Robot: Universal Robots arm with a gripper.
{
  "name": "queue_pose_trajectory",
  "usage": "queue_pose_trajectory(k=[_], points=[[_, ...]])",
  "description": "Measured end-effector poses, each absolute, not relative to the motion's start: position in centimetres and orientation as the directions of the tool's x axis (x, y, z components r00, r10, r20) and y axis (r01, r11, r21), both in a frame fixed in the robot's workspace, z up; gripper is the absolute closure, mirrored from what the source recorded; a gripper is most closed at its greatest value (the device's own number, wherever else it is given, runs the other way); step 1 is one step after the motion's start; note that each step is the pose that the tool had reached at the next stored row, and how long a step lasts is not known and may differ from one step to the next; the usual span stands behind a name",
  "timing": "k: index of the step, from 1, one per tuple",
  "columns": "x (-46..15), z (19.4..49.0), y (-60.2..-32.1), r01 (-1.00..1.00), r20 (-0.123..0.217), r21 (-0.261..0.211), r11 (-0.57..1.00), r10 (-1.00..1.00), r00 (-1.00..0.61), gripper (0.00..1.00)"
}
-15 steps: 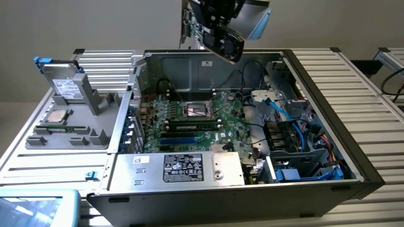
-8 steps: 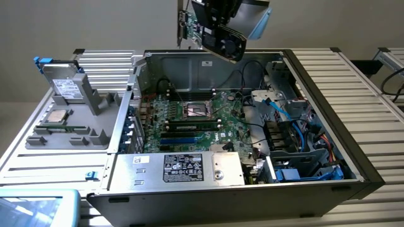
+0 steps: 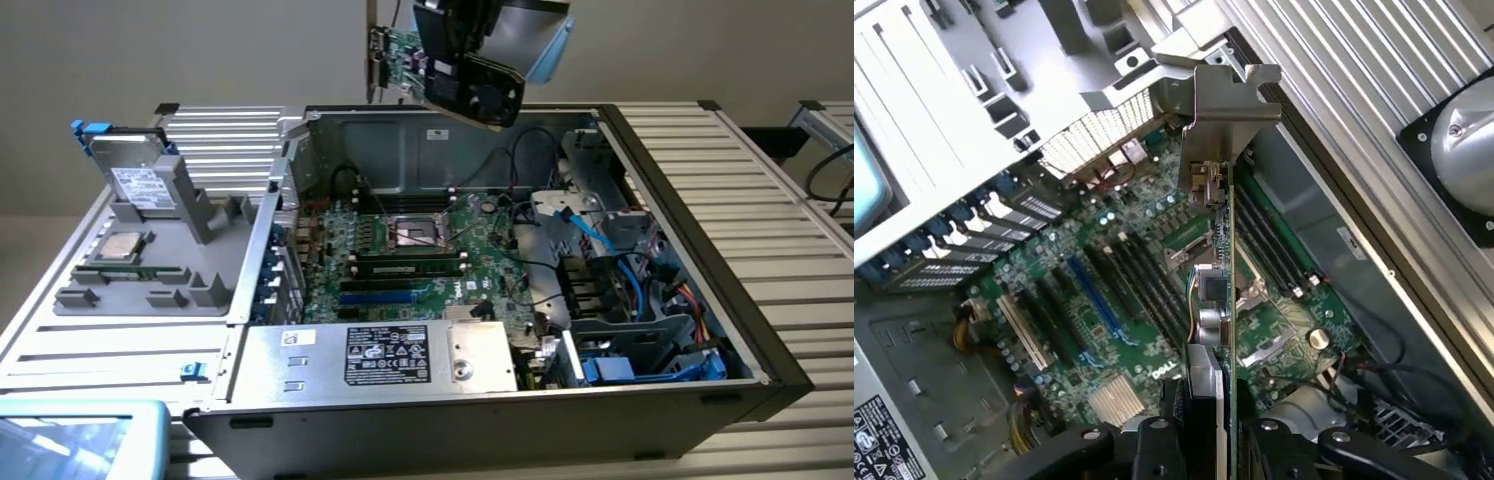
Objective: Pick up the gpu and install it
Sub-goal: 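Insert the gpu into the slot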
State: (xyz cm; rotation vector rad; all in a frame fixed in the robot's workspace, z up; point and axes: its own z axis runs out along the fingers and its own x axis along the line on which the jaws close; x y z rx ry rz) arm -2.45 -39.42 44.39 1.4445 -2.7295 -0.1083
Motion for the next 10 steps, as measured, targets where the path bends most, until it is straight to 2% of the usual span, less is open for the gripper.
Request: queue_pose_trajectory(k=[10], points=[[-2.45,44.32,-39.42,-0.912,0.011,0.083,0.402,-0.915,-0.402,0.71]])
